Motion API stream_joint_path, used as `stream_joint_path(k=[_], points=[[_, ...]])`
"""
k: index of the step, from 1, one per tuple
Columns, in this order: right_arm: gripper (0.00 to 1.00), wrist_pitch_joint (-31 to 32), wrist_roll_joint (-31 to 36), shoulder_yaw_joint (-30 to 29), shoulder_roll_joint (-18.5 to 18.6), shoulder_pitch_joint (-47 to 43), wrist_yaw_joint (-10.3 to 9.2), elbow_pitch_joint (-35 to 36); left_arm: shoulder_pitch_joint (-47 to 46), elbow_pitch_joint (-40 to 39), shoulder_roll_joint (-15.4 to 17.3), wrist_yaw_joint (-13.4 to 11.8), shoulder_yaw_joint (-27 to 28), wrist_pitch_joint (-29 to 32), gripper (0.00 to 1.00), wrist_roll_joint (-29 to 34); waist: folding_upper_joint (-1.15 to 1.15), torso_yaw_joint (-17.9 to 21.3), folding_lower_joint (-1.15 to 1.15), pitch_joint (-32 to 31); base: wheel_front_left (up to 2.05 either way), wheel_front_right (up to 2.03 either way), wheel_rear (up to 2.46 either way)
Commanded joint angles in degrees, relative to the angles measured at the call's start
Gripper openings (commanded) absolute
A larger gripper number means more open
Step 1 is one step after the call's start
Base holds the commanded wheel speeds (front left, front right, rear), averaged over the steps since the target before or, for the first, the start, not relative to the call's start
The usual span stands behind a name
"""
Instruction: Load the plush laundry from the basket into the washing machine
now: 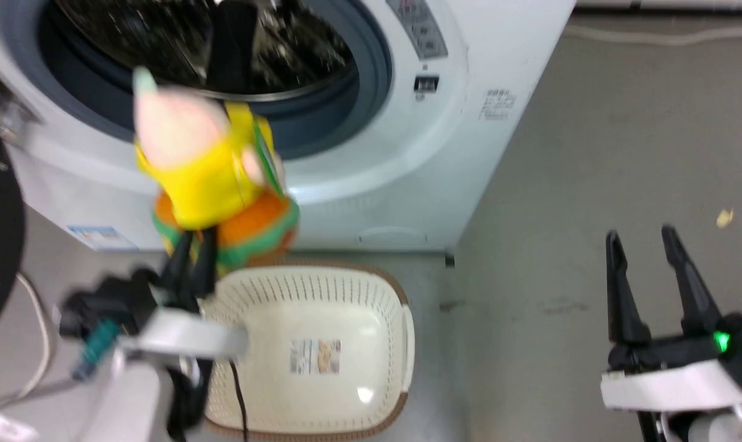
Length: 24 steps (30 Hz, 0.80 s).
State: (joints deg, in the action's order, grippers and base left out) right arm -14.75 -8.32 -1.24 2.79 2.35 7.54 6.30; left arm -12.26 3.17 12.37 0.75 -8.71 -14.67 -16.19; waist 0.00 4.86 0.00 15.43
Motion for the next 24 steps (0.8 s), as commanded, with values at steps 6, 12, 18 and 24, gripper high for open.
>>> stream_joint_path(k=[6,12,18,24], points=[[1.00,-0.2,-2.4,0.9,0.1,6.5,-0.05,1.2,-16.9,2.4,5.0,1.2,2.9,4.2,0.00,0.7,0.00,3.8,0.00,14.6,0.00,0.00,0.00],[1.00,-0.2,-4.8,1.1,0.1,10.6,-0.05,1.2,-32.8,8.3,10.8,3.4,3.7,11.5,0.00,0.9,0.00,7.2,0.00,22.5,0.00,0.00,0.00],[1.00,-0.2,-6.4,1.3,0.1,12.4,-0.05,0.9,-46.1,15.0,15.7,5.0,1.2,18.5,0.00,3.4,0.00,9.6,0.00,26.9,0.00,0.00,0.00],[1.00,-0.2,-8.4,2.8,0.1,14.5,-0.05,0.7,-63.0,27.6,18.7,6.1,-2.8,25.6,0.00,6.0,0.00,12.2,0.00,30.6,0.00,0.00,0.00]])
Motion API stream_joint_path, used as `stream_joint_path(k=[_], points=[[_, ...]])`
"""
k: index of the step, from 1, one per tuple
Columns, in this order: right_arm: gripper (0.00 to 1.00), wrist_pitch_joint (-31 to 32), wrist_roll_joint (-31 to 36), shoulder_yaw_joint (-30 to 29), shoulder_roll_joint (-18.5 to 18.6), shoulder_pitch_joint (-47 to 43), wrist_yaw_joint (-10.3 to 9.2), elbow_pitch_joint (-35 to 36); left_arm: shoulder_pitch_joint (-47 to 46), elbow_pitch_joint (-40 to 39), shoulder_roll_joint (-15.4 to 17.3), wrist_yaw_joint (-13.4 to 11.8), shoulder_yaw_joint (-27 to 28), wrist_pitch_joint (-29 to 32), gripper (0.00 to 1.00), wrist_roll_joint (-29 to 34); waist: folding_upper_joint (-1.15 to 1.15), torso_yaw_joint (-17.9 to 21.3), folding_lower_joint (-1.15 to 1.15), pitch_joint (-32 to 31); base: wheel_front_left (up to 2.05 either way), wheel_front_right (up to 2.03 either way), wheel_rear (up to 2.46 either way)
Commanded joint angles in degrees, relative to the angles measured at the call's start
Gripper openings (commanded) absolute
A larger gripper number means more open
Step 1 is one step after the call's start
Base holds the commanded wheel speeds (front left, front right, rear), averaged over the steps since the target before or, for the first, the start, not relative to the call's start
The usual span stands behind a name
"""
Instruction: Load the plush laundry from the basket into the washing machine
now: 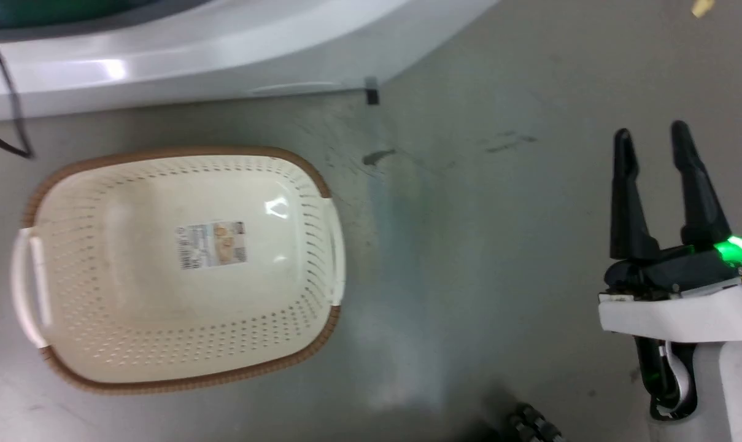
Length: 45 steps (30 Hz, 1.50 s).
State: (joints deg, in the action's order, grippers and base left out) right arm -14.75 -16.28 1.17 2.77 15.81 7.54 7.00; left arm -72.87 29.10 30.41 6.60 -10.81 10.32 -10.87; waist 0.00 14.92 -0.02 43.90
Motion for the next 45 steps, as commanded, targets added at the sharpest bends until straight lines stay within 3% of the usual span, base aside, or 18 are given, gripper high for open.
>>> stream_joint_path(k=[1,6,14,15,16,23,31,34,37,45], points=[[1.00,-0.2,-0.4,0.4,0.1,1.0,-0.05,0.0,-2.4,1.6,0.6,0.2,-0.7,0.6,0.00,0.7,0.00,2.1,0.02,2.1,0.00,0.00,0.00],[1.00,-0.2,-1.7,1.4,0.1,2.0,-0.05,-0.1,-11.0,12.6,1.6,0.6,-4.9,4.9,0.00,2.6,0.00,3.3,0.02,3.5,0.00,0.00,0.00],[1.00,-0.2,-1.3,1.2,0.1,2.3,-0.05,-0.5,-13.0,19.9,0.7,0.8,-7.5,4.1,0.00,2.0,0.00,2.6,0.02,2.9,0.00,0.00,0.00],[1.00,-0.2,-1.1,1.2,0.1,2.3,-0.05,-0.5,-12.8,20.6,0.4,0.8,-7.8,3.6,0.29,1.7,0.00,2.4,0.02,2.5,0.00,0.00,0.00],[1.00,-0.2,-0.8,1.1,0.1,2.3,-0.05,-0.5,-12.6,21.2,0.2,0.8,-7.9,2.9,1.00,1.4,0.00,2.1,0.02,2.0,0.00,0.00,0.00],[1.00,-0.2,1.6,-0.5,0.1,1.6,-0.05,-0.7,-6.8,25.6,-2.0,0.8,-8.3,-5.5,1.00,-1.1,0.00,-0.1,0.02,-5.3,0.00,0.00,0.00],[1.00,-0.2,5.8,-3.2,0.1,-2.1,-0.05,-1.1,5.6,26.8,-7.4,0.9,-7.8,-20.9,1.00,-6.1,0.00,-5.1,0.02,-18.5,0.00,0.00,0.00],[1.00,-0.2,7.2,-3.4,0.1,-4.1,-0.05,-1.4,11.9,25.0,-9.2,0.9,-7.7,-24.2,1.00,-7.3,0.00,-7.2,0.02,-23.6,0.00,0.00,0.00],[1.00,-0.2,8.5,-3.6,0.1,-6.4,-0.05,-1.6,18.9,20.1,-10.7,-0.6,-6.5,-25.2,1.00,-8.3,0.00,-9.1,0.02,-28.0,0.00,0.00,0.00],[1.00,-0.2,10.3,-3.9,0.1,-12.0,-0.05,-2.0,43.9,-7.1,-15.7,-6.8,1.4,-25.3,1.00,-10.7,0.00,-14.2,0.02,-36.3,0.00,0.00,0.00]])
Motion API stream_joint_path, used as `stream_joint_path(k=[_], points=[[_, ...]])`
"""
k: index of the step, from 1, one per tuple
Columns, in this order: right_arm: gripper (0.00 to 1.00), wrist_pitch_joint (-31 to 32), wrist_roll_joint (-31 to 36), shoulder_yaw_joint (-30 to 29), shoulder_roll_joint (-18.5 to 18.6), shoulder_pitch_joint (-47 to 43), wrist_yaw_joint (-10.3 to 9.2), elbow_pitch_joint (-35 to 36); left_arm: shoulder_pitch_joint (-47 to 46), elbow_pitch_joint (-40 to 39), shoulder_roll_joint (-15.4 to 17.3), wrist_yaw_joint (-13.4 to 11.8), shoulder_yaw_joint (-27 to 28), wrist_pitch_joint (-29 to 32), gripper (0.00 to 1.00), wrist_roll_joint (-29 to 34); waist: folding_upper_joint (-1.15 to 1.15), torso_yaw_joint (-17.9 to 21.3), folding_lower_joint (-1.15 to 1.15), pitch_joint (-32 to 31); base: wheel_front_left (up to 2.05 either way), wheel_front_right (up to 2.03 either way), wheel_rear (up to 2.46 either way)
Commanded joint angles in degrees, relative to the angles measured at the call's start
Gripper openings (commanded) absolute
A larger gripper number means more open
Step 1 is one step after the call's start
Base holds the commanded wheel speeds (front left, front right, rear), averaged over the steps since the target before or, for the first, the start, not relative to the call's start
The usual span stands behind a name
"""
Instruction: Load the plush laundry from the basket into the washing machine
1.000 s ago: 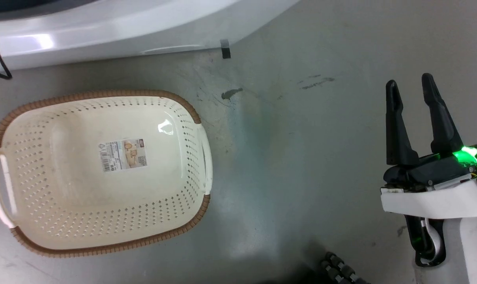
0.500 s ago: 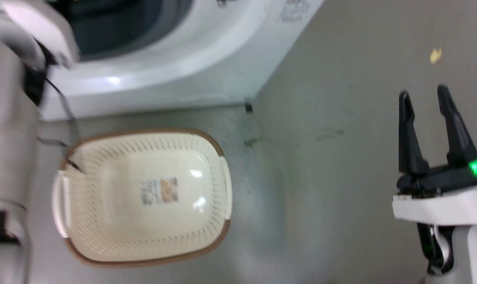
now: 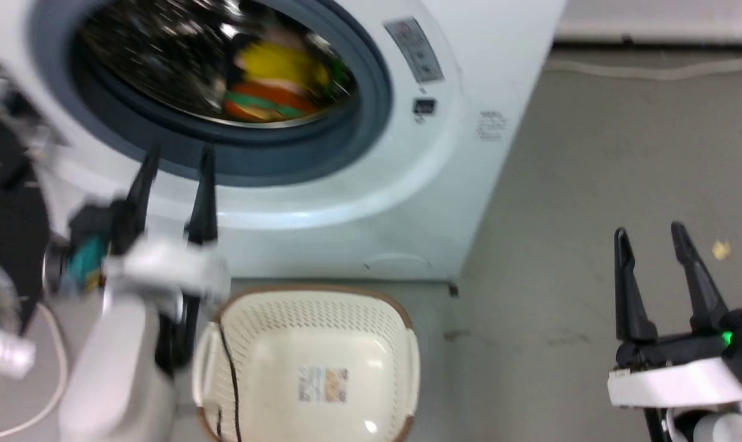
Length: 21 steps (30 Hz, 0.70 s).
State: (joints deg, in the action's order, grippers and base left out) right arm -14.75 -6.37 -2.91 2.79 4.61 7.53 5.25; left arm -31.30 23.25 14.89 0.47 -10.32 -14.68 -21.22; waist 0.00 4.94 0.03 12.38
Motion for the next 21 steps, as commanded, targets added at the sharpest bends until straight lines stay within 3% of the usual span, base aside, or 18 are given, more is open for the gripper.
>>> stream_joint_path(k=[1,6,12,16,21], points=[[1.00,-0.2,0.4,0.2,0.1,-1.4,-0.04,-0.3,5.4,-4.2,-0.8,-1.4,1.9,-0.3,1.00,-0.3,0.00,-4.7,-0.03,-5.6,0.00,0.00,0.00],[1.00,-0.2,0.4,0.7,0.1,-3.8,-0.04,-0.6,18.3,-14.8,-1.4,-3.5,2.5,-0.3,1.00,2.5,0.00,-5.7,-0.03,-8.4,0.00,0.00,0.00],[1.00,-0.2,-0.6,0.9,0.1,-6.5,-0.04,-1.1,28.2,-22.5,-2.5,-4.1,2.1,-0.3,1.00,4.9,0.00,-5.9,-0.03,-10.3,0.00,0.00,0.00],[1.00,-0.2,-1.4,0.7,0.1,-9.2,-0.04,-1.7,32.1,-22.1,-2.6,-2.6,-1.0,-0.3,1.00,7.1,0.00,-5.8,-0.03,-10.8,0.00,0.00,0.00],[1.00,-0.2,-2.1,0.3,0.1,-10.7,-0.04,-2.1,32.8,-20.0,-2.1,-3.7,-1.8,-0.3,1.00,9.6,0.00,-5.2,-0.03,-10.9,0.00,0.00,0.00]])
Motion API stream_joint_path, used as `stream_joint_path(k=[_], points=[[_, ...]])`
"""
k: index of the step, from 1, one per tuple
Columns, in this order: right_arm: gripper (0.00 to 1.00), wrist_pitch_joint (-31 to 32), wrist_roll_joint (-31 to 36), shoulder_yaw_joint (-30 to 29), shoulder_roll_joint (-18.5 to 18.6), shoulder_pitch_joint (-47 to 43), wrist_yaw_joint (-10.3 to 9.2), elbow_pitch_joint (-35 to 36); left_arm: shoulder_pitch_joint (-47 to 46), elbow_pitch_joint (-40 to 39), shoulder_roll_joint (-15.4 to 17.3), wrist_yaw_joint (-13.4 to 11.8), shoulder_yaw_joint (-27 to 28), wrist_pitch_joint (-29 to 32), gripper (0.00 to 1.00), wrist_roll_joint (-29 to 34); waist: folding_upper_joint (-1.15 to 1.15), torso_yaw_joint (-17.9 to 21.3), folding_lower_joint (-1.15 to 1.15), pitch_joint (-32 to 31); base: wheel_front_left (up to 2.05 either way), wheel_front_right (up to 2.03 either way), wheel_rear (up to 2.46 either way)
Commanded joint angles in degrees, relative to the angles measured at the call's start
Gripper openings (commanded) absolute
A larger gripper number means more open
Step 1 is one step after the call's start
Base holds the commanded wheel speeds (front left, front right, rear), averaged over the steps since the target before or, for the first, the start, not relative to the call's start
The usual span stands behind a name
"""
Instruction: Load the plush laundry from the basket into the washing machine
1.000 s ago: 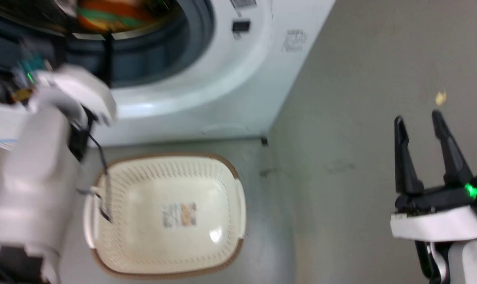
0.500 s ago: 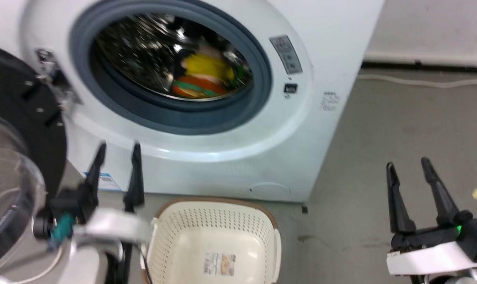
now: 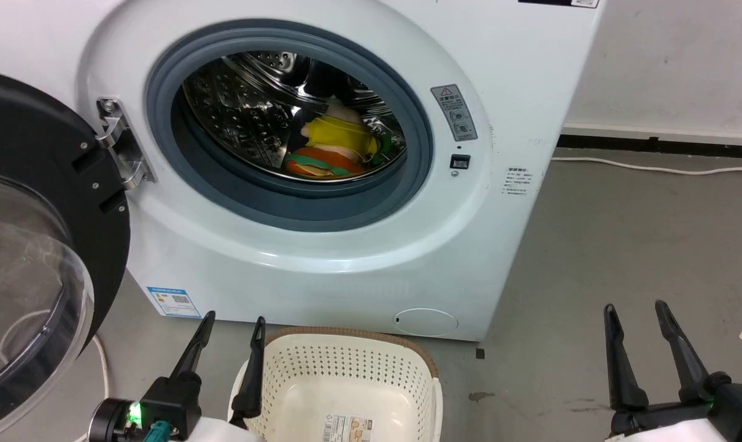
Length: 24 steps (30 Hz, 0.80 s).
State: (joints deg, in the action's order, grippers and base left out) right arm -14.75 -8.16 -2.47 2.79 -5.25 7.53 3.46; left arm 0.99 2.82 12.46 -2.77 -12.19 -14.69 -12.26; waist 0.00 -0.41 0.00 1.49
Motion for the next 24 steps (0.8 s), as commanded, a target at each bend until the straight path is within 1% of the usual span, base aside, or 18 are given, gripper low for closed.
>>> stream_joint_path(k=[1,6,8,14,15,24], points=[[1.00,-0.3,-0.4,-0.3,0.1,-0.9,-0.04,-0.5,0.4,0.9,0.4,-1.0,0.1,-0.3,1.00,1.1,0.00,0.2,0.00,0.0,0.00,0.00,0.00],[1.00,-0.3,0.1,-0.9,0.1,-1.2,-0.04,-2.4,0.3,2.4,0.1,-3.2,1.0,-0.3,1.00,2.5,0.00,0.5,0.00,-0.1,0.00,0.00,0.00],[1.00,-0.3,1.0,-0.9,0.1,-1.0,-0.04,-3.0,0.4,2.4,-0.2,-3.7,1.3,-0.3,1.00,2.4,0.00,0.5,0.00,-0.1,0.00,0.00,0.00],[1.00,-0.3,3.4,-1.2,0.1,-0.8,-0.04,-4.0,0.8,2.8,-0.6,-3.9,2.0,-0.3,1.00,2.3,0.00,0.2,0.00,-0.1,0.00,0.00,0.00],[0.00,0.0,3.6,-1.0,0.0,-0.4,0.00,-3.9,0.1,2.8,-0.6,-3.7,1.9,0.0,0.00,2.1,0.00,0.2,-0.01,-0.1,0.00,0.00,0.00],[0.00,0.8,4.2,-0.8,0.0,0.0,0.01,-3.9,0.0,2.5,-1.1,-3.3,2.4,0.9,0.00,2.6,0.00,0.2,-0.01,-0.2,0.00,0.00,0.00]])
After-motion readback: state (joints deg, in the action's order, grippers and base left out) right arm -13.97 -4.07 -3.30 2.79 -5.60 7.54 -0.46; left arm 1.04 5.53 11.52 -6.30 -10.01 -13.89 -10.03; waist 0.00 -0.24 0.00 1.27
